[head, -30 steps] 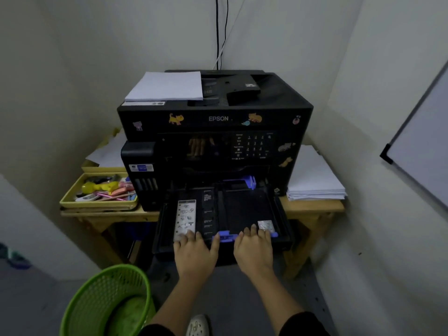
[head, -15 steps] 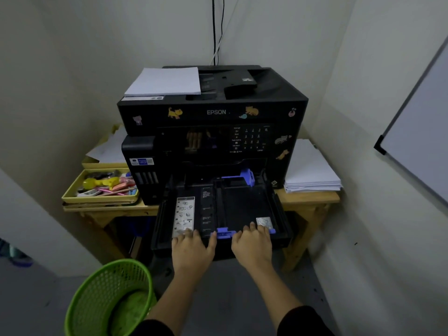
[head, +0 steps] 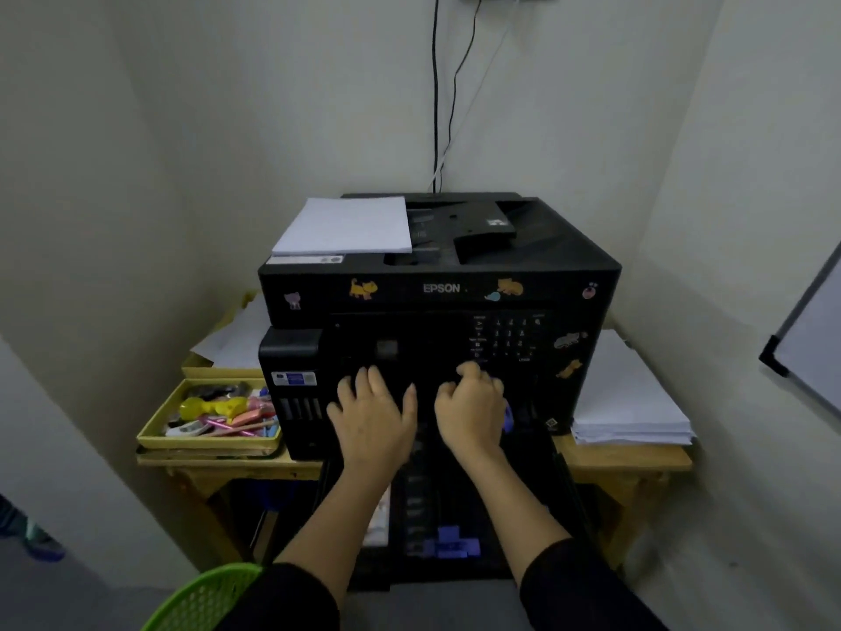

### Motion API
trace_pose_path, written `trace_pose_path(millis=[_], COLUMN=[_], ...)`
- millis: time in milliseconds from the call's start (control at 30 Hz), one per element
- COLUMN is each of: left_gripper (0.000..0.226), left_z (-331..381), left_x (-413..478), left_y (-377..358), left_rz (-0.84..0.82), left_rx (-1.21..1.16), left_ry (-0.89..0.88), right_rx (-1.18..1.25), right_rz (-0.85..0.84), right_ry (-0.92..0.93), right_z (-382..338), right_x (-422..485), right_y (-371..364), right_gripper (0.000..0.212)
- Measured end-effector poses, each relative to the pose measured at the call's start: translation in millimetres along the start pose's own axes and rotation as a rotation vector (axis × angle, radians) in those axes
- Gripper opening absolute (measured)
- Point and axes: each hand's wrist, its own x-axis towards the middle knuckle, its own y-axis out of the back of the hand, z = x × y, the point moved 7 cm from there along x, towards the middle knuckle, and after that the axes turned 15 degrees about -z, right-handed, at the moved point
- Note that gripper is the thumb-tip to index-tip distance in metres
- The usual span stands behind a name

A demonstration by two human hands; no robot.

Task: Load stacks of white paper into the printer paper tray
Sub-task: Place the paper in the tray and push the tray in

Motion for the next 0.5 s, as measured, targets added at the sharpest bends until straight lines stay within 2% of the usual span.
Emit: trace_pose_path(millis=[100,200,300,367,500], left_gripper=[0.068,0.068,0.062,0.054,0.052], left_z=[9.1,14.8,15.2,11.1,-3.5], left_x=[45.5,91.7,139.7,172.4,224.0], left_y=[58.1,106.8,140.0,150.9,156.9], left_rz=[0.249,0.358,0.337,0.285,0.16], left_rx=[-0.055,-0.085,-0.096,-0.09,-0.055], left_ry=[-0.103,-0.173,-0.187,-0.176,-0.101], right_rx=[0.088,0.141,0.159,0.186,0.204], right_rz=[0.084,0.171,0.228,0.213,0.024], right_ry=[0.142,0.238,0.29,0.258,0.047], right_z=[-55.4,-101.9,-137.1,-150.6,-154.5], right_x=[41.7,82.7,120.4,148.5,208.9], right_y=[20.8,41.6,58.9,65.2,53.3], right_gripper=[0.031,0.027,0.026,0.028,0.023])
